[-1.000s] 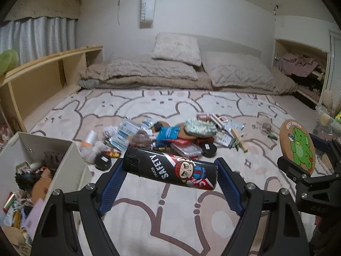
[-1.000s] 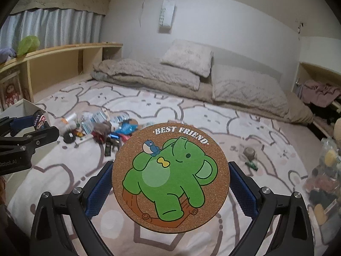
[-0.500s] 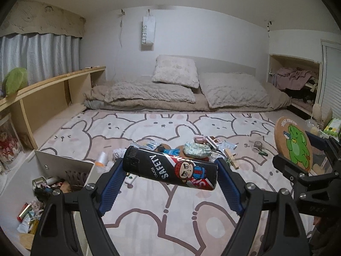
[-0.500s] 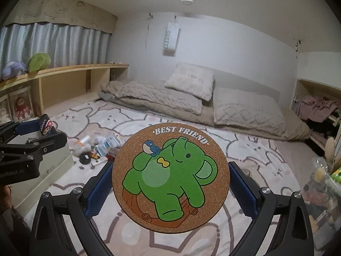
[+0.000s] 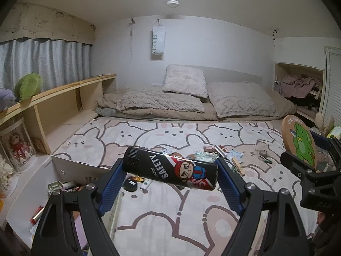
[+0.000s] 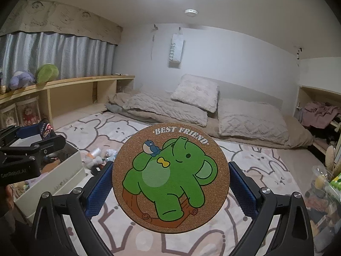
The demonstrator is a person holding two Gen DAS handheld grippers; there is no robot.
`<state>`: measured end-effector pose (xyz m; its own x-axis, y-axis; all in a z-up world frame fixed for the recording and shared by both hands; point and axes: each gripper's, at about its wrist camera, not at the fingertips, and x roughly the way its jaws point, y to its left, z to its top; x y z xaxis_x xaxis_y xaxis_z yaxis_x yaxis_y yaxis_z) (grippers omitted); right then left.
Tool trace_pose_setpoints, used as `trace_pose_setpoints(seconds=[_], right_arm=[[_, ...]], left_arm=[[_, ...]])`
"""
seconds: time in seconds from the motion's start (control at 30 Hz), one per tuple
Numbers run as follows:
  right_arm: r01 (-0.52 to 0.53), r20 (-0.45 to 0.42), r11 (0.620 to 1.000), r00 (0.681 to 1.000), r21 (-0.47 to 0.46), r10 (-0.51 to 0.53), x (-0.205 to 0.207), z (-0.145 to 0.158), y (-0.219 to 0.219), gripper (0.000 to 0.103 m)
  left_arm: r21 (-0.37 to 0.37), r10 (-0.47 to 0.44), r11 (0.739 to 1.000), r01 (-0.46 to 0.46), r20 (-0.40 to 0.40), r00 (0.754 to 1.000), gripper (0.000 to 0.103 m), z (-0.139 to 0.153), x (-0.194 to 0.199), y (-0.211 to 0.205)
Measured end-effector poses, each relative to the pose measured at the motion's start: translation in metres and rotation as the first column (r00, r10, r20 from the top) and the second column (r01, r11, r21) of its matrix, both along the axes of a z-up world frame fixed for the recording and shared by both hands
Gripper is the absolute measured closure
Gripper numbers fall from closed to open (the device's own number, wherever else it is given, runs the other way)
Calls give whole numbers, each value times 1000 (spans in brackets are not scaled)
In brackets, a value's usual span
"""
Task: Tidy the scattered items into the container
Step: 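Carry the black lighter with the left gripper toward the box while the right carries the coaster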
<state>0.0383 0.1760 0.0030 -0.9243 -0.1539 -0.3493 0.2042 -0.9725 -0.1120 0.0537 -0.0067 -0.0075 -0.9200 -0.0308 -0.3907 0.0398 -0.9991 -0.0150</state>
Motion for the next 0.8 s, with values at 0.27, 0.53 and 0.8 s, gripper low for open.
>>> trace_pose_setpoints(seconds=[0.27, 0.53, 0.8], right_arm=[[-50, -7, 999, 999, -12, 50, 1, 9, -24, 3], [-104, 4, 994, 995, -36, 105, -2, 10, -53, 3], [-158, 23, 986, 987, -52, 159, -4, 8, -82, 3]], left_arm=[[8, 57, 998, -57, -20, 998, 20, 8, 19, -32], [23, 116, 993, -115, -40, 992, 20, 13, 35, -71], [-5, 194, 981, -195, -51, 980, 20, 16, 50, -121]])
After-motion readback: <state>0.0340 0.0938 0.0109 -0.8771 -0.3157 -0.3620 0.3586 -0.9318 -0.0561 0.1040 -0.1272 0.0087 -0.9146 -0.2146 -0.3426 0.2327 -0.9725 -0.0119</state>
